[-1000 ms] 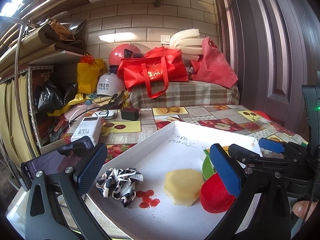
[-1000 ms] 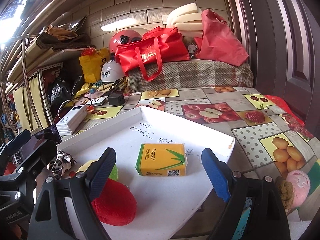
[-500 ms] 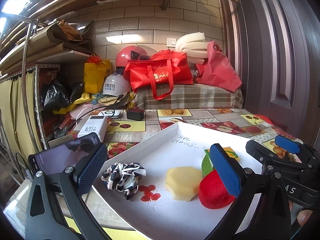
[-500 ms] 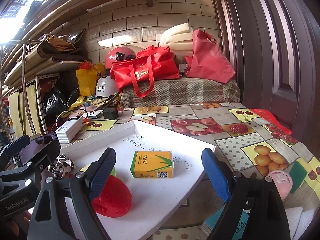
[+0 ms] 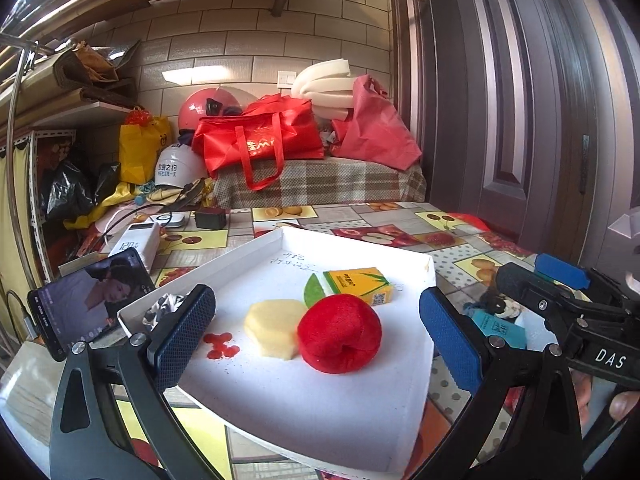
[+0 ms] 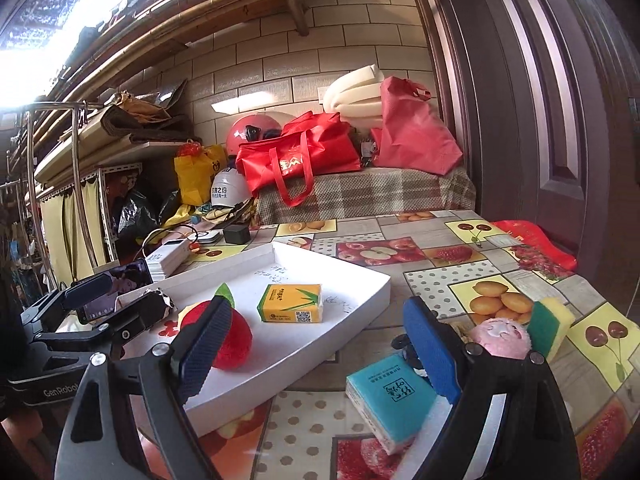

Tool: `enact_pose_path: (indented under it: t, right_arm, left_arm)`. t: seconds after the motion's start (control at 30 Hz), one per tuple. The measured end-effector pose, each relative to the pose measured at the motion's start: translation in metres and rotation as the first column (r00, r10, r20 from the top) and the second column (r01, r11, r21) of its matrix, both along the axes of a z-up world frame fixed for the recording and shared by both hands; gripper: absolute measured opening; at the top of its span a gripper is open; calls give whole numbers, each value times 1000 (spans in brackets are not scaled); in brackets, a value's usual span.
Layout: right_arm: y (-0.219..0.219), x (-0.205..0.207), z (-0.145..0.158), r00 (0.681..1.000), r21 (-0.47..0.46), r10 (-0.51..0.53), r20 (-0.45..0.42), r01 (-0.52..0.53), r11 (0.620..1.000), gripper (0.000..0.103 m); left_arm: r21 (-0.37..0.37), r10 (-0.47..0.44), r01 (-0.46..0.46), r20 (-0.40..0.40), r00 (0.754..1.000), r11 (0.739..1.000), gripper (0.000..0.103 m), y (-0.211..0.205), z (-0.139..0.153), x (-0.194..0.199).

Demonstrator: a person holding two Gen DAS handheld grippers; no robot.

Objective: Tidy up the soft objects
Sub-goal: 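Open the left gripper to drop the sponge in the tray while the right gripper releases the plush, then grasp a white foam block with the left gripper while the right gripper grasps another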

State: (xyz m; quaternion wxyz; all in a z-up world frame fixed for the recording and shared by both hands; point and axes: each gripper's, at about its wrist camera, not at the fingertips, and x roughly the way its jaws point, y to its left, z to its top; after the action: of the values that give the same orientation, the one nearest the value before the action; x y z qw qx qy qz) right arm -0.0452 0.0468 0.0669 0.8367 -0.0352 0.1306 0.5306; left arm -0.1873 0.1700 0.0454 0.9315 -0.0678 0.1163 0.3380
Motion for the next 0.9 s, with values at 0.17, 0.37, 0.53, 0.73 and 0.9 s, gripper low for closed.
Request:
enact_pose_path:
  t: [0.17,0.37,0.53,0.73,0.9]
  right_arm:
    - [-68,42,6,994,-17,109,3,-109,994,88]
    - [-101,85,-5,970,-243,242,-3,-235,941,88]
    - [-89,97,-17,939,-341,339,-58,-338,877,88]
    - [-67,86,-36,906,-483,422,-30,-383,787,82]
    - [-84,99,-28,902,-393,425,-77,-419,819,58]
  left_arm:
    - [13,-260,262,-69,963,965,103,-45,1,29]
    - [-103,-505,495,-120,855,863,103,-85,-2,81]
    - [-238,-562,523,-143,815,819,102,-91,-10,119]
    - [-310,-541,476,-171,824,823,102,-84,-17,131]
    - [-314,-529,461,-182,829,830,102,-82,-18,132]
